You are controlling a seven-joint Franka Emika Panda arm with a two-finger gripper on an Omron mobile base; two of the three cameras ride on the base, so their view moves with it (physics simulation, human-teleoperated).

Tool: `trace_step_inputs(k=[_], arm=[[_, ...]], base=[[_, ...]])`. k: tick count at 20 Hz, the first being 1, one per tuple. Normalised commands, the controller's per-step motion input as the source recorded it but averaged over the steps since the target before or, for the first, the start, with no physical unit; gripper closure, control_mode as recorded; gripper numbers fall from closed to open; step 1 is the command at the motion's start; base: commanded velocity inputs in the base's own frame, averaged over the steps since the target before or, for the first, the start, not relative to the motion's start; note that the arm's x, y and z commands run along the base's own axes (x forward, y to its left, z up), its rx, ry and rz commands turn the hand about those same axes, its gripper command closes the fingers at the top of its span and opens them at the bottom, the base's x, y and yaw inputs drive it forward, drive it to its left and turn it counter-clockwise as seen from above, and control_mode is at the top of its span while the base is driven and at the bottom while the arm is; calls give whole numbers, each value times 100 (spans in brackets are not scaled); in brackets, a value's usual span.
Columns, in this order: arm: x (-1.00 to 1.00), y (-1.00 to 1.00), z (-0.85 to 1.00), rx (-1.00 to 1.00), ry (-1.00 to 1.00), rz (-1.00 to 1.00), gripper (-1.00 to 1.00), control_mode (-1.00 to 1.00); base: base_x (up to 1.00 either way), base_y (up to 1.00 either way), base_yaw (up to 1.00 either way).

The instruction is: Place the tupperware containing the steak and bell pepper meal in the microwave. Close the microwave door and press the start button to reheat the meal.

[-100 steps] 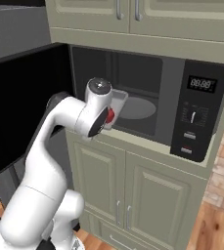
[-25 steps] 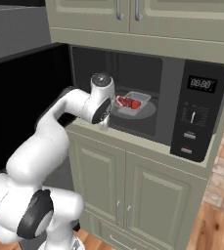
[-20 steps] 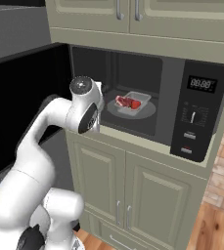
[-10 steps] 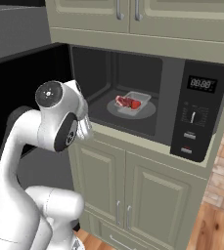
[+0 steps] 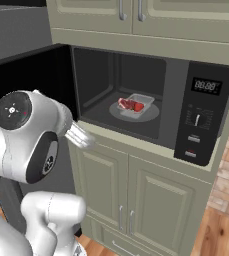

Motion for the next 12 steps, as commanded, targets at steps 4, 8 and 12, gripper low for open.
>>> trace_step_inputs(k=[4,8,12], arm=[[-94,5,51,-52,5,41,-100,-100],[-69,18,34,-47,3,31,-100,-100],[-23,38,-1,-42,0,17,-100,-100]], base=[[0,0,0],[0,0,0],[0,0,0]])
